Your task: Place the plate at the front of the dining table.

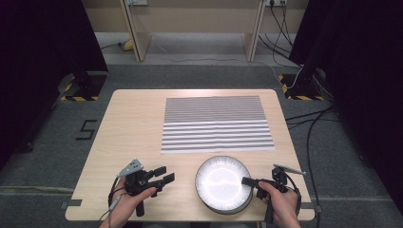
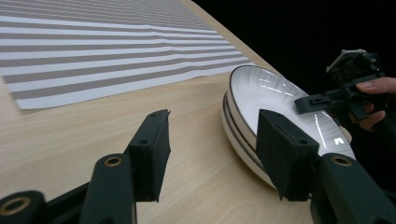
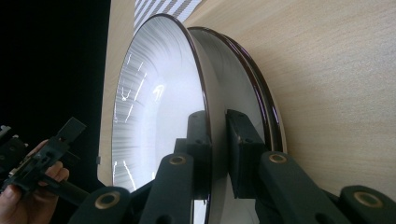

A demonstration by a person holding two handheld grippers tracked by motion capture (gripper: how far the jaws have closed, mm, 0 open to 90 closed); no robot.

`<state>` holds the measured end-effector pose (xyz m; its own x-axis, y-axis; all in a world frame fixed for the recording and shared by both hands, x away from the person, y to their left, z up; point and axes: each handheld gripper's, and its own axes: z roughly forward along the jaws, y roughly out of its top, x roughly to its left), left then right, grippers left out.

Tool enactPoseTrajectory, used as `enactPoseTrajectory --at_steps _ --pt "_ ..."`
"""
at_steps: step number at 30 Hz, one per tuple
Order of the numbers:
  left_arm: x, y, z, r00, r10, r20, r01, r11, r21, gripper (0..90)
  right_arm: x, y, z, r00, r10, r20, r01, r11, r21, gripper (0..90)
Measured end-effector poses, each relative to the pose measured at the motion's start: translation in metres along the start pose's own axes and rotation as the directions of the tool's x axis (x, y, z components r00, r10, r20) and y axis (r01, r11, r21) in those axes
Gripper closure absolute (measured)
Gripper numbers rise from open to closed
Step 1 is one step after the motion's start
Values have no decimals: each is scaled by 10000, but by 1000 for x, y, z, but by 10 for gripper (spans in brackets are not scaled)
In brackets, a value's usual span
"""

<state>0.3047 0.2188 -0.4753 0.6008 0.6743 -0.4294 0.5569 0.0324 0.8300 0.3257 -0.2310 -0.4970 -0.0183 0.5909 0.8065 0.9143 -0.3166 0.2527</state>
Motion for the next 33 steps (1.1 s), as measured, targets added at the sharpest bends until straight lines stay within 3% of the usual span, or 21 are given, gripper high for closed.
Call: enactPoseTrajectory --at_steps 5,13,19,33 --pt "16 -11 -20 9985 -289 -457 287 9996 -47 447 -1 1 -2 9999 64 -92 -64 10000 10 798" --pt "34 -24 -39 9931 -644 -975 634 9979 -136 452 0 2 -3 10000 68 -38 -69 10000 -55 797" --pt "40 -30 -48 9900 -797 -1163 781 9968 -188 453 1 3 -6 9999 75 -106 -77 9997 -216 798" --pt "43 -36 -48 9884 -770 -1309 761 9970 -122 455 4 9 -13 9997 79 -210 -88 9989 -460 797"
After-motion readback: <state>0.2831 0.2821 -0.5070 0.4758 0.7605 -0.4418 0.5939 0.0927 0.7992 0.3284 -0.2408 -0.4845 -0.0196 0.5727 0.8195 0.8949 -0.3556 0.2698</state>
